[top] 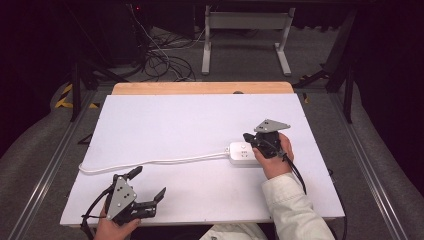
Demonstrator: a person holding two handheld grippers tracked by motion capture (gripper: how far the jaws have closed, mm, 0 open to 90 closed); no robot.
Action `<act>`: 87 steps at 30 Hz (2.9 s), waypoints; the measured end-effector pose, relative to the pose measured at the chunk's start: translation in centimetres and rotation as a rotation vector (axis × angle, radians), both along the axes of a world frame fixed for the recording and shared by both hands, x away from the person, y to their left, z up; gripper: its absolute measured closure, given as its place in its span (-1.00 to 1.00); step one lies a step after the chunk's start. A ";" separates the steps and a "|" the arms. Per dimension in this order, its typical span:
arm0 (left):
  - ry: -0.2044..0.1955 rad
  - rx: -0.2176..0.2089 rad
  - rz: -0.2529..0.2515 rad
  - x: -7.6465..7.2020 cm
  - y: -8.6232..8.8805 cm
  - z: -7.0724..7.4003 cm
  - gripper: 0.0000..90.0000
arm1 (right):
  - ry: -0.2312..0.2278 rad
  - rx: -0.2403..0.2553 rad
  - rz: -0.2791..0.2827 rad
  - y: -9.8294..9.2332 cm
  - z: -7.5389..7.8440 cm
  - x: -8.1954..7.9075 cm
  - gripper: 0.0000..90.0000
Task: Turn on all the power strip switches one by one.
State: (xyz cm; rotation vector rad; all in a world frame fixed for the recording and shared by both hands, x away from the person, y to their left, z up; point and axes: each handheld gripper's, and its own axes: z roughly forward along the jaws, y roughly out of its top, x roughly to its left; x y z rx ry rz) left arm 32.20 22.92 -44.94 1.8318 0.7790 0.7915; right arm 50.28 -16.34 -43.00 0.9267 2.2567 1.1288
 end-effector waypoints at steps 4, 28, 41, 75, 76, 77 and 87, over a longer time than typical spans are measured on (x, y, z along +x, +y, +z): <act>0.001 -0.003 0.001 0.0 0.0 0.0 -0.78 | 0.008 -0.032 -0.024 -0.8 -0.2 0.2 1.00; -0.004 0.007 0.005 0.0 0.1 0.0 -0.78 | 0.098 -0.104 -0.073 -2.4 -2.4 1.2 1.00; 0.002 0.001 0.006 0.0 0.0 0.0 -0.77 | 0.104 -0.096 -0.077 -2.5 -2.7 1.3 1.00; -0.003 0.003 0.009 0.1 0.1 0.0 -0.78 | -0.060 0.060 -0.074 -3.1 0.8 -0.6 1.00; -0.005 0.003 0.010 0.0 0.1 0.0 -0.77 | -0.061 0.060 -0.075 -3.3 0.8 -0.9 1.00; -0.005 0.000 0.008 0.0 0.0 0.0 -0.77 | -0.061 0.060 -0.075 -3.3 0.8 -0.9 1.00; -0.004 0.005 0.007 0.0 0.1 0.0 -0.77 | -0.044 0.042 -0.068 -3.2 0.7 -0.8 1.00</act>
